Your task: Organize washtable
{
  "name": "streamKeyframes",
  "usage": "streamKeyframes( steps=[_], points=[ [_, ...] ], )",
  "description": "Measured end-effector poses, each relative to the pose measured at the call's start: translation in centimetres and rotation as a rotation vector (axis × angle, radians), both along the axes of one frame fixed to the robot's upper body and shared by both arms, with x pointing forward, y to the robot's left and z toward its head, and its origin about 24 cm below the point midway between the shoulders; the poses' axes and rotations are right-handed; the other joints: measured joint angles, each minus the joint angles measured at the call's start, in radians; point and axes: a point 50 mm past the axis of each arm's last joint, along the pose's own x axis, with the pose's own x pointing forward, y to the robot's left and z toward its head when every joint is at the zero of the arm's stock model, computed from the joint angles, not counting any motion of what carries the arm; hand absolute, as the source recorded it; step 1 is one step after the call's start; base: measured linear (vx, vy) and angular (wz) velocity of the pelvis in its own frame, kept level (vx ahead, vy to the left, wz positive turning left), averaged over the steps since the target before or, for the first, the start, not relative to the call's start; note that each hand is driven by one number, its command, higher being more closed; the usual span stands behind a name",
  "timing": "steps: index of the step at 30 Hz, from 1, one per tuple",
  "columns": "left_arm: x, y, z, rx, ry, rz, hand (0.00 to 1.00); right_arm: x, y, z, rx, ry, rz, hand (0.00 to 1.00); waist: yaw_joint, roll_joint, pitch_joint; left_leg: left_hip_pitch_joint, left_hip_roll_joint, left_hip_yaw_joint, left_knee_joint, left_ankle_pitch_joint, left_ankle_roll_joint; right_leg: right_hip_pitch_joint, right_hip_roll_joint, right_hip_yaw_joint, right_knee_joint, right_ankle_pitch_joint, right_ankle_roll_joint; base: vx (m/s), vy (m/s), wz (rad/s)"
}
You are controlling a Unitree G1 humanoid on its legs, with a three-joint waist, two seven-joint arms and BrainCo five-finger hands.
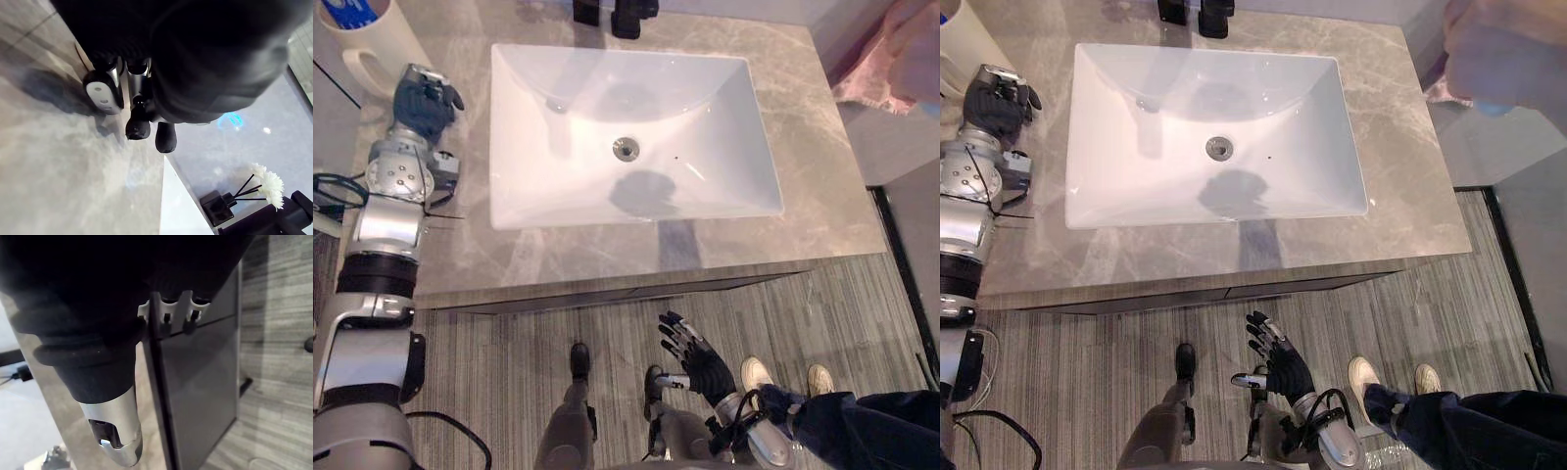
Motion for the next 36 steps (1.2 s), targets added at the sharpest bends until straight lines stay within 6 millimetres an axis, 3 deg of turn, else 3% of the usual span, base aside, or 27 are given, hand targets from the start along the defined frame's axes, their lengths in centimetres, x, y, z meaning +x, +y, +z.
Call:
streamKeyframes(
  steps=[12,18,20,24,27,33,36],
  points=[
    [0.0,-0.2,-0.3,0.011,0.009,-0.015,1.00,-0.4,0.7,-0.1,-0.004,0.006,0.054,0.00,-0.020,-0.002,0.008,0.015,-0.002,-0.002,0.000,0.002,0.002,0.020,-0.001,-0.002,0.001,0.001,-0.001,0.00,0.003,0.00],
    [-1.3,-4.6,-3.7,0.042,0.032,-0.225,1.00,0.2,0.7,0.2,-0.005,-0.020,0.059,0.00,-0.017,0.006,0.006,0.033,-0.010,-0.017,0.000,0.005,0.007,0.040,0.005,-0.036,0.004,0.000,-0.001,0.00,0.006,0.08],
    [-2.0,-6.8,-6.2,-0.002,0.069,-0.330,1.00,0.4,0.4,0.4,-0.012,-0.029,0.049,0.00,-0.014,0.031,0.002,0.039,-0.012,-0.030,0.000,0.007,0.010,0.047,0.005,-0.062,0.015,0.000,-0.001,-0.01,0.020,0.16],
    [-2.7,-8.2,-8.6,-0.064,0.122,-0.402,1.00,0.8,0.2,0.6,-0.022,-0.046,0.050,0.00,-0.002,0.075,-0.018,0.040,-0.019,-0.043,-0.001,0.007,0.009,0.059,-0.002,-0.088,0.020,-0.005,-0.008,-0.02,0.032,0.10],
    [-3.1,-7.8,-10.1,-0.081,0.162,-0.389,1.00,0.9,0.1,0.5,-0.025,-0.043,0.048,0.00,0.007,0.096,-0.030,0.051,-0.021,-0.054,-0.002,0.006,0.008,0.065,-0.006,-0.114,0.034,-0.023,-0.021,-0.05,0.015,0.12],
    [-3.9,-6.3,-11.9,-0.164,0.188,-0.318,1.00,0.8,0.2,0.4,-0.026,-0.034,0.049,0.00,0.017,0.106,-0.076,0.061,-0.030,-0.079,-0.008,0.011,0.005,0.075,-0.011,-0.142,0.053,-0.060,-0.017,-0.02,-0.008,0.13],
    [-3.9,-4.0,-12.0,-0.238,0.154,-0.192,1.00,0.7,0.1,0.3,-0.025,-0.027,0.045,0.00,0.027,0.105,-0.098,0.061,-0.030,-0.082,-0.007,0.017,0.008,0.078,-0.010,-0.144,0.052,-0.058,-0.015,0.04,-0.015,0.02]
  ],
)
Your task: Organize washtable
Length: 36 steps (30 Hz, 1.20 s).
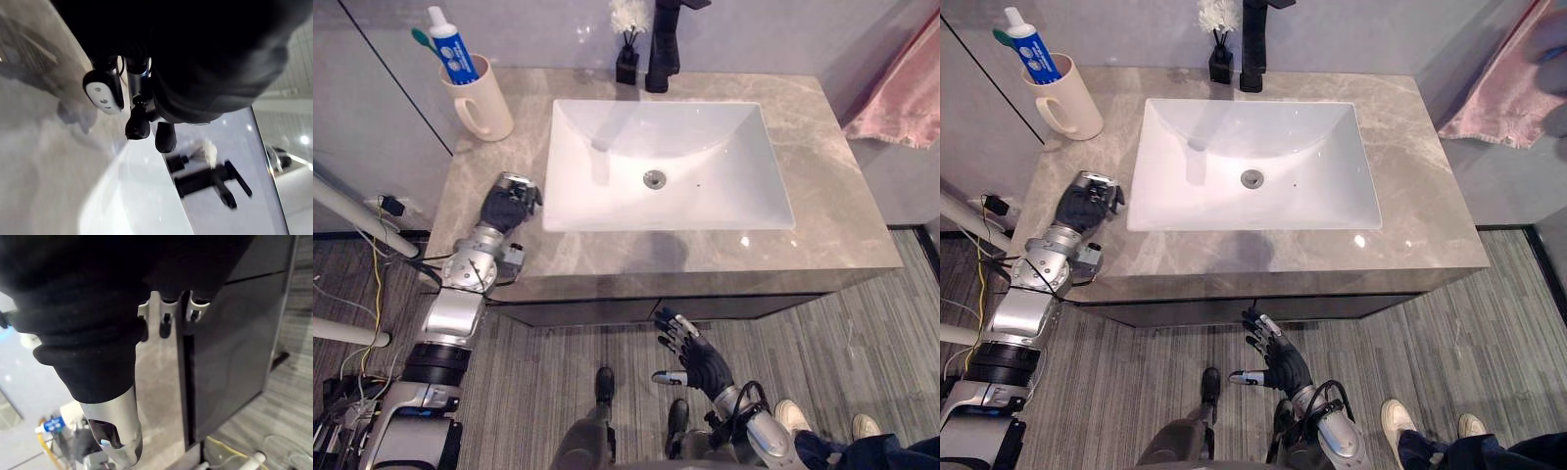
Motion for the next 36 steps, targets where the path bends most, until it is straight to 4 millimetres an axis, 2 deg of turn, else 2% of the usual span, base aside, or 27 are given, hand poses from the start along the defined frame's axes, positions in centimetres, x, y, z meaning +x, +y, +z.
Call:
streamKeyframes(
  steps=[2,5,7,11,15,17,18,20,22,30,36],
  points=[
    [0.1,1.9,-0.5,-0.037,0.017,0.106,1.00,-0.3,0.0,-0.3,0.000,0.016,-0.003,0.00,0.004,-0.004,-0.014,0.000,0.004,-0.009,0.005,0.000,0.000,0.006,-0.001,0.002,-0.005,0.004,0.007,0.06,-0.019,0.09],
    [0.3,2.9,-1.1,-0.051,0.048,0.165,1.00,-0.4,0.0,-0.4,-0.001,0.026,-0.001,0.00,0.006,-0.015,-0.021,-0.003,0.002,-0.013,0.005,-0.001,-0.002,0.011,-0.003,0.000,-0.017,0.007,0.012,0.04,-0.012,0.07],
    [0.2,3.7,-0.9,-0.055,0.038,0.203,1.00,-0.4,0.1,-0.4,0.003,0.026,0.000,0.00,0.006,-0.031,-0.032,-0.005,0.003,-0.014,0.006,-0.003,-0.005,0.010,-0.005,0.000,-0.020,0.007,0.013,0.02,0.001,0.00],
    [1.0,5.1,0.2,-0.046,0.037,0.260,1.00,-0.4,0.2,-0.4,0.004,0.027,-0.002,0.00,0.007,-0.044,-0.040,-0.020,0.008,-0.011,0.006,-0.003,-0.006,-0.007,-0.002,0.004,-0.017,0.010,0.016,-0.01,-0.002,-0.03],
    [2.0,6.2,2.7,-0.018,0.004,0.301,1.00,-0.5,0.1,-0.5,0.001,0.036,-0.020,0.00,0.007,-0.070,-0.028,-0.040,0.018,-0.005,0.007,0.003,-0.013,-0.029,0.008,0.011,-0.021,0.023,0.012,-0.02,-0.012,-0.08],
    [2.6,6.5,5.0,0.030,-0.039,0.315,1.00,-0.5,0.2,-0.5,0.007,0.035,-0.024,0.00,0.011,-0.100,-0.011,-0.047,0.028,0.006,0.007,0.005,-0.017,-0.043,0.014,0.020,-0.020,0.027,0.007,-0.03,-0.012,-0.15],
    [2.7,6.5,5.7,0.042,-0.052,0.316,1.00,-0.5,0.3,-0.5,0.010,0.033,-0.026,0.00,0.011,-0.107,-0.005,-0.050,0.030,0.008,0.007,0.006,-0.018,-0.046,0.016,0.022,-0.020,0.028,0.005,-0.04,-0.020,-0.12],
    [3.3,6.3,8.5,0.056,-0.116,0.313,1.00,-0.5,0.3,-0.4,0.012,0.031,-0.028,0.00,0.012,-0.126,0.027,-0.060,0.037,0.011,0.007,0.009,-0.023,-0.061,0.022,0.029,-0.019,0.031,0.001,-0.05,-0.015,-0.07],
    [3.5,6.3,9.9,0.074,-0.139,0.319,1.00,-0.4,0.3,-0.4,0.013,0.029,-0.029,0.00,0.011,-0.134,0.050,-0.065,0.041,0.019,0.007,0.011,-0.025,-0.069,0.025,0.036,-0.019,0.035,-0.002,-0.02,-0.006,-0.14],
    [4.1,5.2,14.4,0.062,-0.250,0.304,1.00,-0.3,0.4,-0.2,0.012,0.019,-0.040,0.00,0.005,-0.140,0.117,-0.086,0.046,0.043,0.007,0.013,-0.020,-0.094,0.028,0.062,-0.039,0.053,-0.001,0.04,-0.006,-0.10],
    [4.1,4.7,16.0,0.099,-0.282,0.292,1.00,-0.2,0.5,-0.1,0.017,0.013,-0.043,0.00,0.002,-0.140,0.139,-0.089,0.046,0.044,0.007,0.011,-0.019,-0.096,0.029,0.065,-0.044,0.053,-0.001,0.05,-0.005,-0.01]
  ],
)
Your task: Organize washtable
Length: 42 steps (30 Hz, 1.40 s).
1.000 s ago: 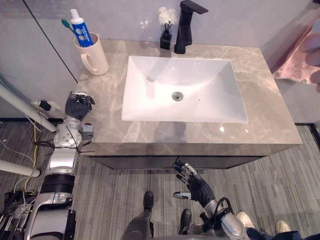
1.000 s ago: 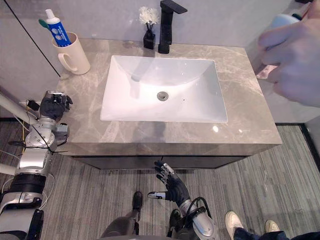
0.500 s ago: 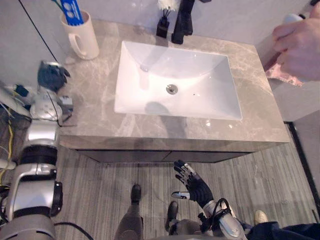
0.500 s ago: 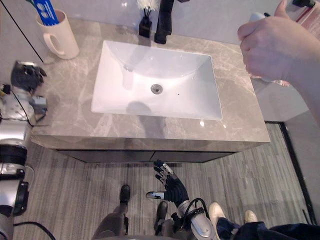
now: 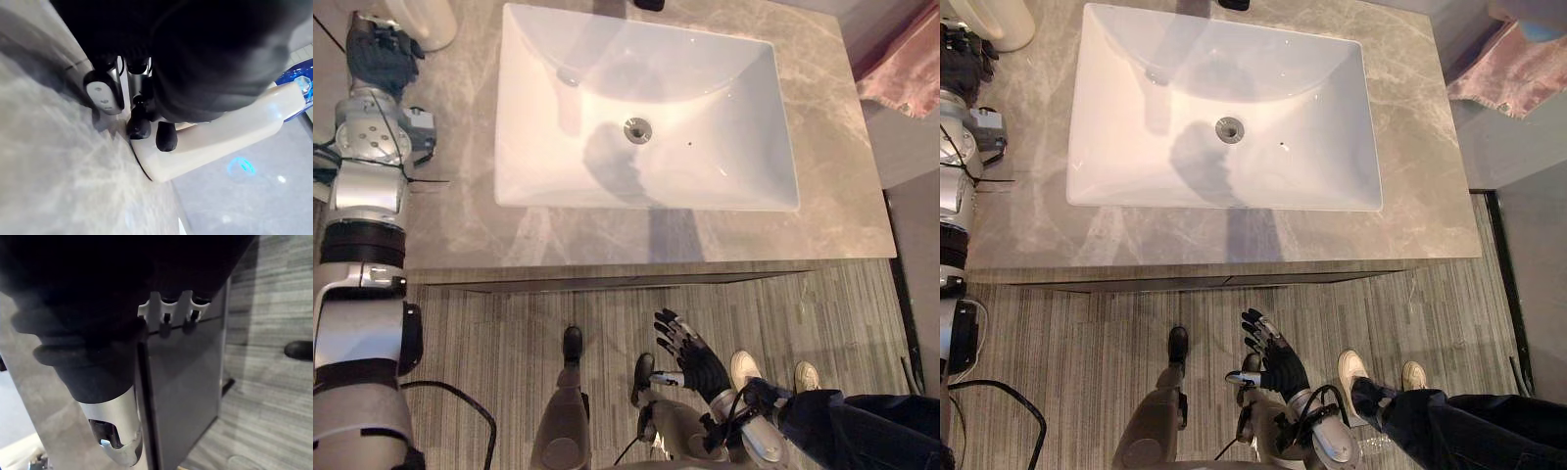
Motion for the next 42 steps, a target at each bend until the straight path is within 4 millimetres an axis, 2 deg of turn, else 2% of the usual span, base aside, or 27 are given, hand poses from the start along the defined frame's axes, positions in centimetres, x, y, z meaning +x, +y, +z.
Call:
streamKeyframes(
  steps=[4,10,18,21,25,27,28,29,30,32,34,38,42],
  points=[
    [0.0,-0.6,1.3,0.027,-0.024,-0.009,1.00,0.0,0.1,0.1,0.005,-0.002,-0.006,0.00,0.001,-0.001,0.013,-0.014,0.001,0.007,0.000,0.000,0.000,-0.017,0.000,0.007,-0.002,0.005,0.001,0.00,0.006,-0.04],
    [-0.1,0.2,1.7,0.030,-0.020,0.019,1.00,0.1,0.1,0.1,0.007,-0.003,-0.009,0.00,-0.020,-0.001,0.015,-0.015,0.000,0.022,0.000,-0.005,-0.002,-0.021,-0.002,0.024,-0.007,0.012,0.001,0.00,0.018,-0.07],
    [-0.2,0.4,1.7,0.030,-0.021,0.026,1.00,0.0,0.1,0.1,0.007,-0.003,-0.006,0.00,-0.032,-0.001,0.015,-0.013,0.000,0.033,0.000,-0.002,0.002,-0.024,-0.002,0.028,-0.008,0.014,-0.002,0.01,0.007,-0.04],
    [-0.4,-0.6,0.7,-0.005,-0.048,-0.030,1.00,0.1,0.1,0.1,0.008,-0.004,-0.008,0.00,-0.027,0.000,0.014,-0.003,-0.002,0.031,0.000,-0.001,0.002,-0.008,-0.004,0.025,-0.009,0.014,-0.002,0.04,0.009,0.02],
    [-2.4,-3.7,-4.2,-0.122,-0.120,-0.203,1.00,0.3,-0.3,0.2,0.006,-0.012,-0.032,0.00,-0.023,0.012,0.010,0.033,-0.015,0.013,0.000,-0.003,0.004,0.032,-0.003,0.011,-0.007,0.014,-0.002,0.03,0.018,0.07],
    [-4.2,-5.7,-8.4,-0.212,-0.112,-0.289,1.00,0.8,-1.8,0.3,-0.022,-0.019,-0.098,0.00,-0.019,0.054,-0.012,0.045,-0.020,0.007,-0.001,-0.013,0.017,0.043,-0.007,-0.005,-0.005,0.013,-0.002,-0.01,0.034,0.09],
    [-4.8,-6.0,-9.6,-0.246,-0.103,-0.304,1.00,0.9,-2.2,0.3,-0.031,-0.021,-0.117,0.00,-0.018,0.067,-0.021,0.046,-0.020,0.007,-0.001,-0.017,0.018,0.047,-0.011,-0.005,-0.004,0.010,-0.003,0.00,0.059,0.03],
    [-6.5,-6.6,-12.6,-0.339,-0.073,-0.322,1.00,1.1,-3.6,0.3,-0.056,-0.025,-0.171,0.00,-0.017,0.097,-0.040,0.056,-0.035,0.008,-0.002,-0.019,0.021,0.057,-0.023,-0.006,-0.003,0.001,0.008,0.03,0.058,0.02],
    [-7.2,-6.8,-13.9,-0.376,-0.052,-0.324,1.00,1.2,-4.2,0.3,-0.066,-0.026,-0.195,0.00,-0.016,0.111,-0.049,0.062,-0.036,0.009,-0.002,-0.020,0.022,0.061,-0.025,-0.006,0.000,0.001,0.008,0.03,0.069,0.02],
    [-10.6,-7.3,-18.7,-0.503,0.047,-0.318,1.00,1.4,-6.6,-0.1,-0.102,-0.011,-0.310,0.00,-0.009,0.144,-0.081,0.094,-0.043,0.011,-0.008,-0.025,0.026,0.081,-0.037,-0.006,0.012,-0.017,0.021,0.00,0.053,0.04],
    [-12.9,-7.5,-20.9,-0.580,0.098,-0.302,1.00,1.0,-8.5,-1.2,-0.123,0.040,-0.414,0.00,0.004,0.157,-0.111,0.110,-0.049,0.010,-0.008,-0.032,0.024,0.091,-0.039,-0.008,0.027,-0.036,0.017,0.00,0.032,0.05],
    [-16.7,-7.1,-24.5,-0.704,0.192,-0.255,1.00,-0.1,-11.2,-3.0,-0.152,0.135,-0.567,0.00,0.005,0.174,-0.163,0.144,-0.051,-0.014,-0.008,-0.035,0.020,0.128,-0.041,-0.034,0.044,-0.061,0.015,0.00,0.000,0.18],
    [-19.2,-7.2,-27.1,-0.865,0.233,-0.219,1.00,-1.9,-12.9,-5.1,-0.164,0.246,-0.671,0.00,0.004,0.179,-0.200,0.165,-0.050,-0.029,-0.008,-0.034,0.020,0.160,-0.043,-0.055,0.042,-0.066,0.020,0.00,-0.005,0.16]
  ],
)
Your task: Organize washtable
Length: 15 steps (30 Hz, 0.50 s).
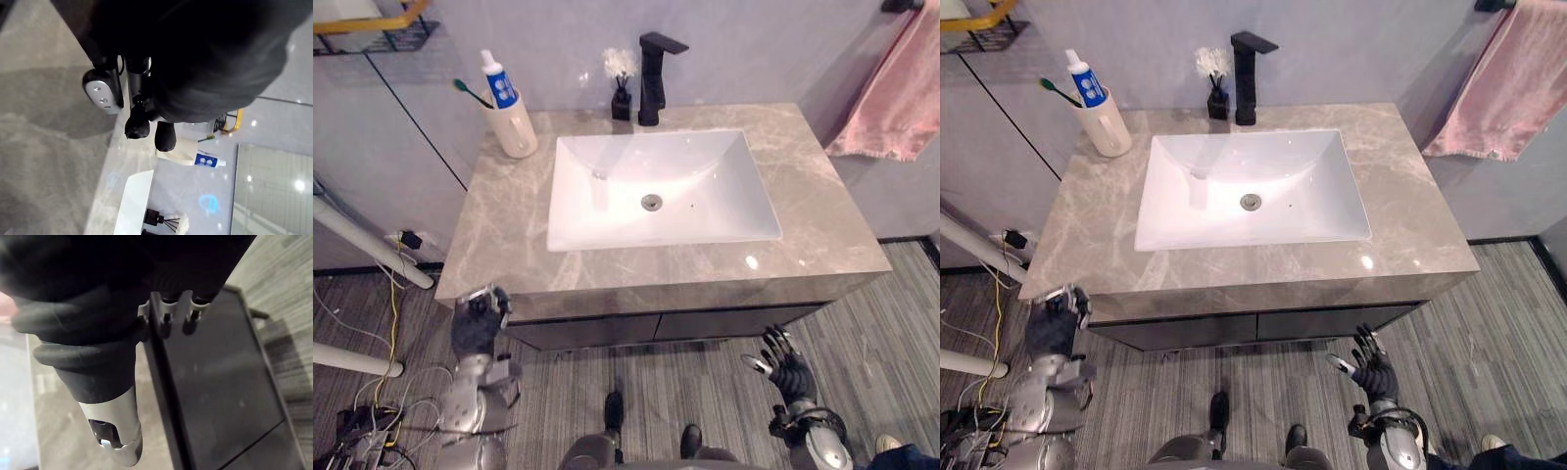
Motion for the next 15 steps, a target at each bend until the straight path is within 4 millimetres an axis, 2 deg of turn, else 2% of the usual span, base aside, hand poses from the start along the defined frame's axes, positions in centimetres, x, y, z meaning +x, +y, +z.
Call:
streamKeyframes(
  steps=[3,4,5,7,8,11,12,13,15],
  points=[
    [-1.6,-0.8,-3.3,-0.154,0.094,0.013,1.00,-2.3,-0.2,-1.8,0.027,0.094,-0.071,0.00,0.000,0.005,-0.019,0.024,-0.005,-0.018,0.000,0.001,-0.001,0.034,-0.011,-0.023,0.004,-0.008,0.004,0.02,0.015,0.23],
    [-2.2,-1.6,-5.0,-0.200,0.157,-0.004,0.00,-3.1,0.0,-2.5,0.043,0.132,-0.080,0.00,0.000,0.006,-0.026,0.031,-0.007,-0.025,0.000,0.001,-0.001,0.041,-0.013,-0.031,0.014,-0.015,0.005,0.00,0.001,0.15],
    [-2.5,-2.0,-5.9,-0.230,0.187,-0.012,0.00,-3.5,0.2,-2.8,0.052,0.149,-0.086,0.00,0.000,0.006,-0.030,0.033,-0.007,-0.026,0.000,0.001,-0.001,0.042,-0.014,-0.034,0.021,-0.019,0.006,-0.01,-0.001,0.17],
    [-3.6,-3.9,-9.2,-0.308,0.328,-0.074,0.00,-4.6,0.8,-4.3,0.084,0.219,-0.102,0.00,0.000,0.000,-0.036,0.049,-0.006,-0.026,0.000,-0.003,0.003,0.055,-0.019,-0.047,0.039,-0.035,0.012,0.00,0.001,0.16],
    [-3.9,-4.5,-10.1,-0.325,0.371,-0.097,0.00,-4.9,1.0,-4.9,0.094,0.244,-0.102,0.00,0.000,-0.002,-0.038,0.054,-0.006,-0.027,0.000,-0.003,0.003,0.061,-0.019,-0.050,0.040,-0.038,0.013,-0.01,-0.011,0.15],
    [-6.5,-7.7,-15.3,-0.356,0.676,-0.222,0.00,-6.6,2.0,-8.2,0.148,0.418,-0.129,0.00,0.000,-0.002,-0.066,0.059,0.000,-0.016,0.000,-0.003,0.003,0.063,-0.016,-0.046,0.041,-0.044,0.017,-0.01,-0.012,-0.01],
    [-6.8,-8.0,-15.9,-0.339,0.720,-0.242,0.00,-6.9,2.2,-8.7,0.152,0.447,-0.135,0.00,-0.001,-0.002,-0.067,0.060,0.002,-0.011,0.000,-0.003,0.003,0.061,-0.013,-0.039,0.041,-0.044,0.016,-0.01,-0.016,-0.25],
    [-6.9,-7.7,-16.6,-0.294,0.768,-0.260,0.00,-7.7,2.4,-9.7,0.165,0.516,-0.159,0.00,0.001,0.005,-0.068,0.060,0.006,0.002,0.000,-0.003,0.003,0.055,-0.011,-0.025,0.042,-0.044,0.016,-0.01,-0.012,-0.24],
    [-7.1,-7.1,-17.9,-0.281,0.845,-0.236,0.00,-8.5,2.1,-10.4,0.190,0.559,-0.211,0.00,0.000,0.024,-0.073,0.067,0.008,0.019,0.000,-0.005,0.002,0.051,-0.010,0.000,0.043,-0.044,0.015,0.01,-0.008,-0.36]
  ],
)
